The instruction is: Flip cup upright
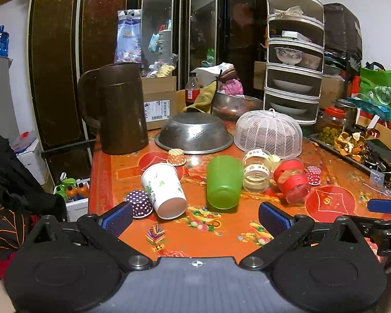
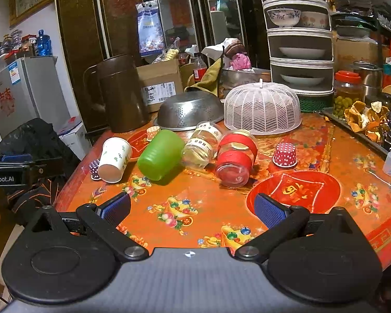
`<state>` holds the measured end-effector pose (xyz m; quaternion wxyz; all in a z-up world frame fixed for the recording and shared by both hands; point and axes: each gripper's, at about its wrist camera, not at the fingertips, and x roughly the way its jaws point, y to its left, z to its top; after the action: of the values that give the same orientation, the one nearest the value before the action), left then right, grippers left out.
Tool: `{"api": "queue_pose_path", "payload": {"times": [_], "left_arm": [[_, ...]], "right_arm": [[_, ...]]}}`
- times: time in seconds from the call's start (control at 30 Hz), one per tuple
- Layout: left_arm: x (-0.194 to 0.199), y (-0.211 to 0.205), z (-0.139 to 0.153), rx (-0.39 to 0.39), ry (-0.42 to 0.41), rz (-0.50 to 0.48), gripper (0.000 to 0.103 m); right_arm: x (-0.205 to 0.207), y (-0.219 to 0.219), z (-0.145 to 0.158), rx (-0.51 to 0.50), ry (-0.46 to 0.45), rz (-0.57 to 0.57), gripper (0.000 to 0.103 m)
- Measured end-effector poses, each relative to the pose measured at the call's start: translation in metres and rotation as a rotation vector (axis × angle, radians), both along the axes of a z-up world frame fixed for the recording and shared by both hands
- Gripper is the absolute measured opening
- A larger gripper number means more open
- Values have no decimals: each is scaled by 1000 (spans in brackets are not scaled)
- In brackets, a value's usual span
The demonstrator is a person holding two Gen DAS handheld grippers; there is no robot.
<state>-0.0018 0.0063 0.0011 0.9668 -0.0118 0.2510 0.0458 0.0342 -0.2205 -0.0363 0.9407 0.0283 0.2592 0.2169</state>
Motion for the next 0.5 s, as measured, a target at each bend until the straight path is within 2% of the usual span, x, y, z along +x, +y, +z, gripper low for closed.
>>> {"api": "queue_pose_path", "payload": {"times": [0.5], "left_arm": [[1,1,-4,-30,24,4,103]], "right_arm": [[-1,-1,2,15,-3,25,102]]}}
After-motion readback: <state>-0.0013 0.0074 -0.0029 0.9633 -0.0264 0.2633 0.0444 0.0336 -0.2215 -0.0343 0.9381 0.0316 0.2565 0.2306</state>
